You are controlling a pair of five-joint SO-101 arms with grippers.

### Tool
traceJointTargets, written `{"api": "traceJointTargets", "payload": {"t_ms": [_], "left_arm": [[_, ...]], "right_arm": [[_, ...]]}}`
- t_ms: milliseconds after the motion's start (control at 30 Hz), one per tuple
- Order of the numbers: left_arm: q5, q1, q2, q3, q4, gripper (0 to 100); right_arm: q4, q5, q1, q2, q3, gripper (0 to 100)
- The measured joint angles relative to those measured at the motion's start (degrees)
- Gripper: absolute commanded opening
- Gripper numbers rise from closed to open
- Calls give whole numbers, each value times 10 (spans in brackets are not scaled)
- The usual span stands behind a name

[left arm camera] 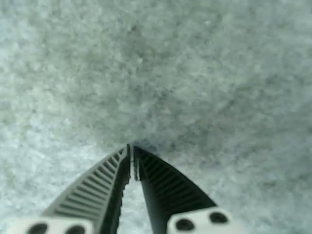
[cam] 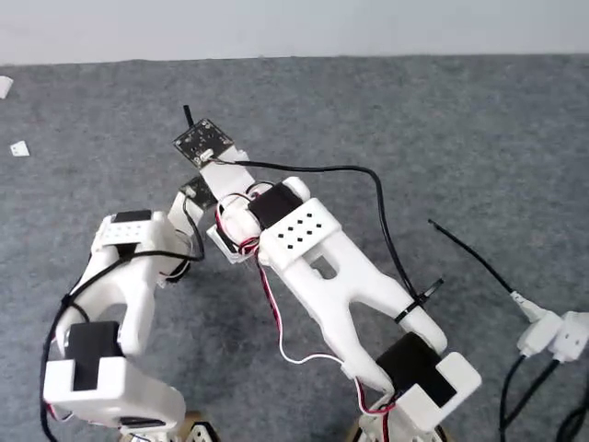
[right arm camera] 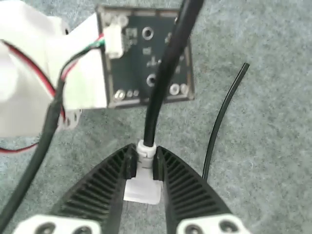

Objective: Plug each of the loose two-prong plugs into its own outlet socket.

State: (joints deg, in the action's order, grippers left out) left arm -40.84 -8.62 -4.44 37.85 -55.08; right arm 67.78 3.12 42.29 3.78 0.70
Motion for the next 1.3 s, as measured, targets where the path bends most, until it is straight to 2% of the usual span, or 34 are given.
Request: {"api": "traceJointTargets", "payload": {"t_ms": [367,700,833,1100,1300], "left_arm": [[-43,10,40,45,8,12],[-43,14,133,149,95,12],[16,16,137,150,132,13],[253,-21,137,171,285,13],[285,-28,141,181,318,13]], "right_arm": [[-4,0,0,0,0,9],[-4,13,0,0,0,9],[-4,15,0,0,0,9],[-4,16,-42,0,0,9],[29,33,-82,-1,-1,9]]}}
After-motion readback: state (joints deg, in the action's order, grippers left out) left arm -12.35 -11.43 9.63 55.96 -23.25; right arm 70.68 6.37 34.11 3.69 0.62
